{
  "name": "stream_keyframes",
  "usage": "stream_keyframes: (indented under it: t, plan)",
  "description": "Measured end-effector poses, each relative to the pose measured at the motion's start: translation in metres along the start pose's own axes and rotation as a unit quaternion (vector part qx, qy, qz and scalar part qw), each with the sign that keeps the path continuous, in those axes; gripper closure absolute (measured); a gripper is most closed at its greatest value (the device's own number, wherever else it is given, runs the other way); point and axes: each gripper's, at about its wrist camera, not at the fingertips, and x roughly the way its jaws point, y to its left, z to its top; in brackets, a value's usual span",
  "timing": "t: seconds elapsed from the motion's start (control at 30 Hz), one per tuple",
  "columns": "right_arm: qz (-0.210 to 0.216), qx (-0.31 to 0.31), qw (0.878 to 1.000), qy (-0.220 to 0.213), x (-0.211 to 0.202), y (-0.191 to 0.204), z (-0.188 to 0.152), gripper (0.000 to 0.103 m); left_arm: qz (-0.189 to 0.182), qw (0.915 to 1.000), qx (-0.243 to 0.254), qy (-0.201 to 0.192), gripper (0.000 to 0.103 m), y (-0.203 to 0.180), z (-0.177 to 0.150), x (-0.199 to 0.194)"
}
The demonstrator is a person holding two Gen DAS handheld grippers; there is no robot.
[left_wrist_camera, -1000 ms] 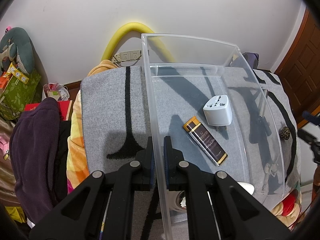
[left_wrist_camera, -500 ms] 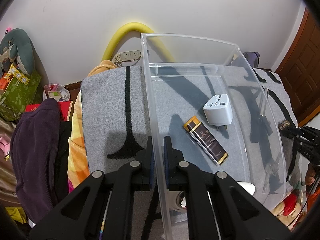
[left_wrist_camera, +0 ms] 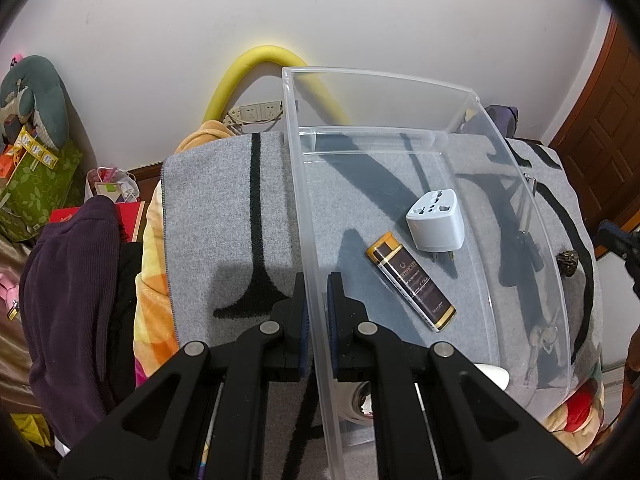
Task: Organize rigid objects
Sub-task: 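Grasp the small brass item with the right gripper and lift it, then lower the brass item into the clear box and open the right gripper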
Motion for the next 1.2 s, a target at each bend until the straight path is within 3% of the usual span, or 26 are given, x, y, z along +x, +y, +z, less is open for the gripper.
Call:
stream_keyframes:
  t: [0.07,0.13,0.2,0.4,0.57,0.6,0.63,0.7,0.97,1.2]
  plan:
    - [-0.009,0.004,1.0,0.008,0.0,-0.005,0.002,0.09,0.0,1.0,0.0,0.0,0.096,0.0,0.0,0.0]
    - [-0.022,0.013,0.999,0.019,0.007,-0.016,-0.001,0.053,-0.001,1.0,0.0,-0.001,0.096,0.0,0.0,0.0]
    - [-0.026,0.029,0.999,0.023,0.012,-0.029,-0.01,0.045,-0.001,1.0,0.0,-0.001,0.096,-0.001,0.0,0.0]
    - [-0.019,0.045,0.996,0.071,0.04,-0.048,-0.039,0.045,0.001,1.0,0.001,-0.001,0.096,-0.001,0.0,0.001]
    - [-0.011,0.046,0.996,0.079,0.059,-0.05,-0.046,0.046,0.005,1.0,0.004,0.005,0.096,-0.002,-0.002,0.004]
    - [-0.008,0.048,0.996,0.079,0.06,-0.05,-0.046,0.049,0.005,1.0,0.004,0.007,0.096,-0.002,-0.002,0.004]
    - [-0.003,0.051,0.996,0.079,0.064,-0.051,-0.045,0.062,0.005,1.0,0.004,0.007,0.096,-0.002,-0.002,0.004]
    - [0.013,0.052,0.995,0.082,0.069,-0.052,-0.045,0.073,0.004,1.0,0.003,0.008,0.096,-0.001,-0.001,0.004]
    - [0.013,0.048,0.997,0.06,0.055,-0.045,-0.043,0.073,0.003,1.0,0.002,0.008,0.096,-0.001,-0.001,0.004]
    - [0.057,0.032,0.998,-0.022,0.003,-0.012,0.005,0.073,0.003,1.0,0.002,0.008,0.096,0.0,-0.001,0.004]
